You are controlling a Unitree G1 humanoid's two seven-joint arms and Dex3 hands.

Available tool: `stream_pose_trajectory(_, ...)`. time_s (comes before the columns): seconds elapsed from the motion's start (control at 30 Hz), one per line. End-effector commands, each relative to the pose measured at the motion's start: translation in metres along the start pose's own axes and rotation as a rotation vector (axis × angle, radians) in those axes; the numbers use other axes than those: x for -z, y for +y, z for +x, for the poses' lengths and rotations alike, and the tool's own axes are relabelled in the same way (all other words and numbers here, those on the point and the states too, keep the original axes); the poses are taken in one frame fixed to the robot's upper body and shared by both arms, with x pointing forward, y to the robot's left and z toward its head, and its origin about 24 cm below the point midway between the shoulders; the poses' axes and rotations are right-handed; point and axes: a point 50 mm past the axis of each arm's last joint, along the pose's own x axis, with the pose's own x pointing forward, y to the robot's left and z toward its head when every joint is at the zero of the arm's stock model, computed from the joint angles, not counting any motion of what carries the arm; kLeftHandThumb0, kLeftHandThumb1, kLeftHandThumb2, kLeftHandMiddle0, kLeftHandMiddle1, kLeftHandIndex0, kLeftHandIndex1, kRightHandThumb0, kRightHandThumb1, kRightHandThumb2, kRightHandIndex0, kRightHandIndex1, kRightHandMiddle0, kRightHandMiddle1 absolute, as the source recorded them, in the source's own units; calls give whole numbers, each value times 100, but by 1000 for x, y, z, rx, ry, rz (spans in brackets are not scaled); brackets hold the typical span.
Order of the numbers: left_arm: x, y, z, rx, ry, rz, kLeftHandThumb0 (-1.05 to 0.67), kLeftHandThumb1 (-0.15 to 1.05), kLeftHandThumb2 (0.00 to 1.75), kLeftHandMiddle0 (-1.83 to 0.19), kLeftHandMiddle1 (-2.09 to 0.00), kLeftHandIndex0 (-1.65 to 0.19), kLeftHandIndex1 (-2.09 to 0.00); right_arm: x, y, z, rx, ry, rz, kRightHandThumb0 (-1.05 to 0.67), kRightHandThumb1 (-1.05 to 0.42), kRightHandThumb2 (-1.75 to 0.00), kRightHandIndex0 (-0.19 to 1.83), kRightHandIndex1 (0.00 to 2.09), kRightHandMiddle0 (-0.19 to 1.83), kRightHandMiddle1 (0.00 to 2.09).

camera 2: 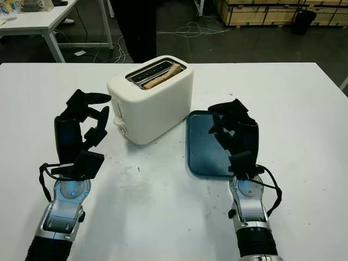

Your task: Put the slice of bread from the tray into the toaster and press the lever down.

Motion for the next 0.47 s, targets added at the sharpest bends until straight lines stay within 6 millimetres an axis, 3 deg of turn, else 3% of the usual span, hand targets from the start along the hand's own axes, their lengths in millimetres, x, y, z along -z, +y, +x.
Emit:
stream_pose_trajectory(0.0, 2, 1, -2, -25, -3, -2, -40, 92, 26, -60, -173, -47, -140, 0, 1, 4, 41, 10, 10, -43, -92, -26, 77, 131, 86, 61)
stream_pose_trajectory(0.43, 18, -7, -12, -88, 118, -50, -38, 92, 35, -75, -175, -40, -167, -2, 0, 4, 76, 35, -44, -47, -92, -29, 85, 128, 100, 48)
